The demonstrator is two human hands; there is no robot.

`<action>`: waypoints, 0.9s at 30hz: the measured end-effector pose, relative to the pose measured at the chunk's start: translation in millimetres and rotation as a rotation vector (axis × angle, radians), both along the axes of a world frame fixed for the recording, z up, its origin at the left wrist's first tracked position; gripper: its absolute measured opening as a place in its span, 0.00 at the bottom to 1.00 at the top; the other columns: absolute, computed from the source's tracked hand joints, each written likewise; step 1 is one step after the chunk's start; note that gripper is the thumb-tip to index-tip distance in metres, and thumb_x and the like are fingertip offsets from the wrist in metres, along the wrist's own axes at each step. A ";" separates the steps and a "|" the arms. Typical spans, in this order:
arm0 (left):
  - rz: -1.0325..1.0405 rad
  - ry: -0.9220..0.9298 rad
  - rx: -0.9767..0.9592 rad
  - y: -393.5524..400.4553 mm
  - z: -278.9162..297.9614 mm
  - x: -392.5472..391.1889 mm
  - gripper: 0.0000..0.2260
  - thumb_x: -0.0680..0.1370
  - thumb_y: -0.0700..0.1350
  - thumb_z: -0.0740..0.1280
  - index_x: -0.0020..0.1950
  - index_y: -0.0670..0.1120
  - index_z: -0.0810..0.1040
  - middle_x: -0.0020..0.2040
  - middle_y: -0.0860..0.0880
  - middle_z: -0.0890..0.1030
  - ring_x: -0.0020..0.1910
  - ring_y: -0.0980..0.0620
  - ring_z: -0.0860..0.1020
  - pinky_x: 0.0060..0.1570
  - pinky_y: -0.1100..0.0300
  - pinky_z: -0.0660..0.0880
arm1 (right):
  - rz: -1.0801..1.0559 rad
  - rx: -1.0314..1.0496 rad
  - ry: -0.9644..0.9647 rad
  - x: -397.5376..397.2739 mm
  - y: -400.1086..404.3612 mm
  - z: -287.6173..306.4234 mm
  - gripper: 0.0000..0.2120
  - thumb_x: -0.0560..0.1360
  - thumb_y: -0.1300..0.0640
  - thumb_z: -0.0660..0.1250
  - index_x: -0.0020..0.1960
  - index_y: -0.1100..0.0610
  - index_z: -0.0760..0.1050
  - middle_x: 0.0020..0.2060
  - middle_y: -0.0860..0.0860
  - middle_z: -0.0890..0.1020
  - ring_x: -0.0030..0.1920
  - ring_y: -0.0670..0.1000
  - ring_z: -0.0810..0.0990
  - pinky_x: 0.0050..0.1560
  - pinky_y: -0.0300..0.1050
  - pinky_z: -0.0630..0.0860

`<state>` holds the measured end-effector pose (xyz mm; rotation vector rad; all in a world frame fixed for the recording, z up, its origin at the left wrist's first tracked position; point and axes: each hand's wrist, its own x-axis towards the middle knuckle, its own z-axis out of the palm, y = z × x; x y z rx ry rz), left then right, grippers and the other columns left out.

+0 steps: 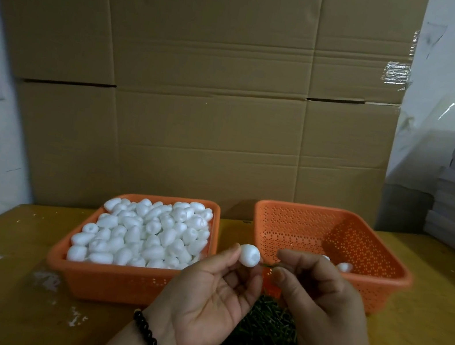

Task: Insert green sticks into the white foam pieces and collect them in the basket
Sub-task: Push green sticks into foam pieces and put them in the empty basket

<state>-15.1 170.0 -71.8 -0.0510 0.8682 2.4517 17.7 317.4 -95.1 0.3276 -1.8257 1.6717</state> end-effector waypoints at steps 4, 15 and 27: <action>0.011 0.024 -0.023 4.0 -0.5 3.9 0.07 0.71 0.38 0.69 0.44 0.35 0.82 0.42 0.39 0.82 0.37 0.47 0.82 0.37 0.55 0.81 | -0.165 0.125 0.062 -2.7 3.7 -2.2 0.13 0.68 0.67 0.73 0.44 0.49 0.80 0.39 0.43 0.84 0.37 0.42 0.83 0.37 0.35 0.79; 0.065 0.128 -0.065 12.0 -4.9 8.8 0.05 0.71 0.37 0.68 0.42 0.37 0.83 0.42 0.40 0.83 0.38 0.48 0.84 0.37 0.57 0.81 | -0.199 0.320 0.254 -5.3 6.0 -1.3 0.04 0.66 0.59 0.71 0.41 0.54 0.83 0.38 0.42 0.83 0.41 0.42 0.82 0.39 0.33 0.77; 0.065 0.217 -0.094 12.0 -11.2 7.6 0.07 0.71 0.38 0.68 0.37 0.42 0.86 0.42 0.42 0.84 0.41 0.49 0.84 0.40 0.57 0.80 | -0.206 0.364 0.214 -7.2 8.5 -5.0 0.06 0.66 0.56 0.71 0.40 0.57 0.83 0.38 0.44 0.83 0.41 0.41 0.82 0.41 0.37 0.79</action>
